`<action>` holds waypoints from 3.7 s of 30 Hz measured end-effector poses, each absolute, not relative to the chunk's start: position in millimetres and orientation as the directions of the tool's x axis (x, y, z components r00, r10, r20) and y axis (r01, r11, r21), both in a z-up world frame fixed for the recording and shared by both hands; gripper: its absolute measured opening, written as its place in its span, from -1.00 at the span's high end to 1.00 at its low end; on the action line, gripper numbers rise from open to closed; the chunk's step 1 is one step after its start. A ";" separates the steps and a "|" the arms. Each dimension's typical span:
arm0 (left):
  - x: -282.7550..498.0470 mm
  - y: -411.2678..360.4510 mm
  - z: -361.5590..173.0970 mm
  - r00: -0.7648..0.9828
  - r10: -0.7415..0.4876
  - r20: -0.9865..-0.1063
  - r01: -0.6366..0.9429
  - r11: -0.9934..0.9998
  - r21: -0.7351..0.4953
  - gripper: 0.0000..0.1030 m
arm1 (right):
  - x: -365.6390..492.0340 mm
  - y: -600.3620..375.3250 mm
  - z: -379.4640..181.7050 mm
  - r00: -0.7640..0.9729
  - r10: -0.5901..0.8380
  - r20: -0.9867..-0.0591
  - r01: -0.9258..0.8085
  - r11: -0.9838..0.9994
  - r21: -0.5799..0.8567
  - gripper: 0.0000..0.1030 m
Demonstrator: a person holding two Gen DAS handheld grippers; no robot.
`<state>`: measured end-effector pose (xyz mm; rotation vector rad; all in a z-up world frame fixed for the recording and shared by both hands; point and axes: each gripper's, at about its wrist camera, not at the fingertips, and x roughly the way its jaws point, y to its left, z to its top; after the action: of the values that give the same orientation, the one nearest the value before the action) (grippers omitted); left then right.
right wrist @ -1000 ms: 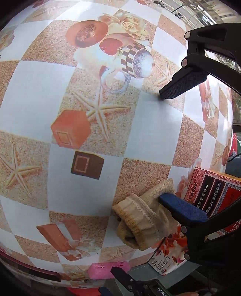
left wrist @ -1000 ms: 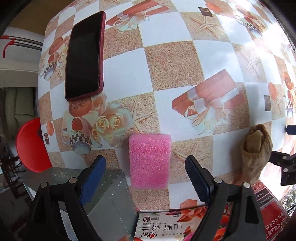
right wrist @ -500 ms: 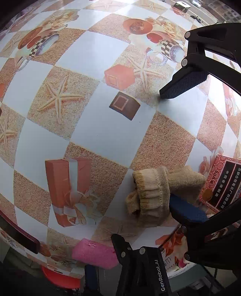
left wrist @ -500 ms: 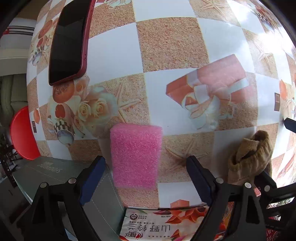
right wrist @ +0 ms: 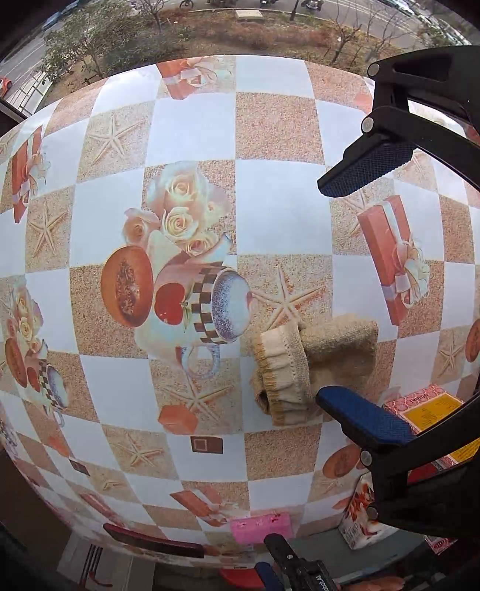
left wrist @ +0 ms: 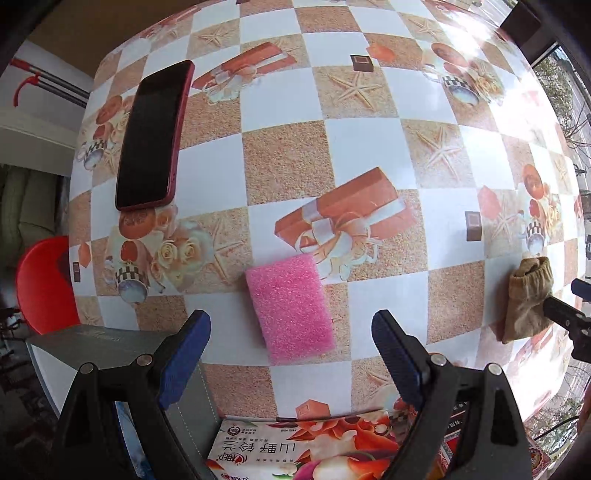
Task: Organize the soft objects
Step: 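Grasp the pink sponge with the left tool while the right grasps the beige sock, then lift and carry the pink sponge and beige sock with both tools over the box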
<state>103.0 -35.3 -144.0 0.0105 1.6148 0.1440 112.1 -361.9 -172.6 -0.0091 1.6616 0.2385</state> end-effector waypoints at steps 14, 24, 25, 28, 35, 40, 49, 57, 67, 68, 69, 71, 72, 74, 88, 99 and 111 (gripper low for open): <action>108.9 -37.9 -174.4 -0.116 0.162 -0.980 -0.114 0.978 0.175 -0.90 | 101.7 -285.1 -211.8 -0.108 0.002 -0.994 -0.321 0.946 0.036 -1.00; 117.1 -40.1 -196.7 -0.149 0.154 -0.977 -0.123 0.977 0.173 -0.92 | 137.9 -252.9 -216.1 -0.135 -0.008 -0.991 -0.313 0.949 0.035 -1.00; 117.0 -37.6 -197.6 -0.149 0.153 -0.977 -0.123 0.977 0.172 -0.93 | 161.1 -255.8 -233.4 -0.133 -0.006 -0.991 -0.317 0.948 0.037 -1.00; 112.4 -37.7 -206.1 -0.151 0.152 -0.977 -0.124 0.977 0.172 -1.00 | 166.2 -253.9 -235.3 -0.119 -0.004 -0.993 -0.317 0.948 0.035 -1.00; 103.4 -24.5 -225.3 -0.188 0.065 -0.980 -0.160 0.982 0.096 -0.96 | 127.7 -254.8 -195.0 -0.068 0.001 -0.998 -0.313 0.950 0.022 -0.37; 98.4 -38.3 -215.4 -0.158 -0.005 -0.987 -0.112 0.994 0.013 -0.03 | 125.4 -269.6 -182.0 -0.062 0.070 -0.996 -0.240 0.967 0.083 0.39; 96.0 -81.0 -165.8 0.022 0.053 -0.998 0.055 0.997 0.054 -0.02 | 109.9 -309.7 -151.5 -0.021 0.155 -0.988 -0.096 0.983 0.157 0.43; 107.7 -164.1 -81.3 0.181 -0.044 -0.983 0.229 0.973 -0.001 -0.02 | 73.6 -353.7 -122.7 0.018 0.156 -0.988 0.048 0.986 0.157 0.43; 57.1 -231.2 -15.9 0.259 -0.171 -0.951 0.455 0.890 -0.036 -0.02 | 22.7 -383.2 -94.8 0.057 0.114 -0.992 0.177 0.977 0.122 0.43; 50.7 -236.5 -10.7 0.260 -0.185 -0.948 0.476 0.879 -0.041 -0.02 | 16.9 -385.4 -92.7 0.058 0.109 -0.992 0.188 0.975 0.118 0.43; 44.4 -240.7 -6.3 0.261 -0.200 -0.944 0.495 0.867 -0.047 -0.02 | 11.8 -386.5 -91.7 0.059 0.104 -0.993 0.199 0.973 0.114 0.43; 31.8 -248.0 2.1 0.258 -0.228 -0.939 0.533 0.844 -0.059 -0.02 | 0.2 -390.4 -87.1 0.063 0.100 -0.993 0.223 0.968 0.112 0.43; 25.2 -250.9 5.7 0.255 -0.240 -0.937 0.551 0.832 -0.063 -0.02 | -5.4 -391.8 -84.5 0.066 0.097 -0.993 0.232 0.967 0.110 0.43; 11.2 -256.1 12.6 0.249 -0.261 -0.932 0.588 0.806 -0.069 -0.02 | -16.8 -393.5 -79.2 0.070 0.094 -0.993 0.245 0.964 0.108 0.43; -96.8 -243.8 27.1 0.164 -0.334 -0.928 0.784 0.615 -0.083 -0.02 | -87.7 -370.9 -68.0 0.044 0.094 -0.995 0.283 0.954 0.103 0.43; -113.5 -164.3 31.2 0.252 -0.283 -0.925 0.687 0.726 -0.035 -0.02 | -114.8 -298.8 -65.2 -0.004 0.160 -0.987 0.130 0.979 0.158 0.43; -110.0 -65.1 30.7 0.361 -0.186 -0.914 0.428 0.904 -0.015 -0.02 | -110.6 -211.3 -44.2 -0.004 0.170 -0.985 -0.154 0.974 0.168 0.43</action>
<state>-110.0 -65.1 30.7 0.2422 1.1359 -0.4007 -110.6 -211.3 -44.2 0.0124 1.5544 0.2553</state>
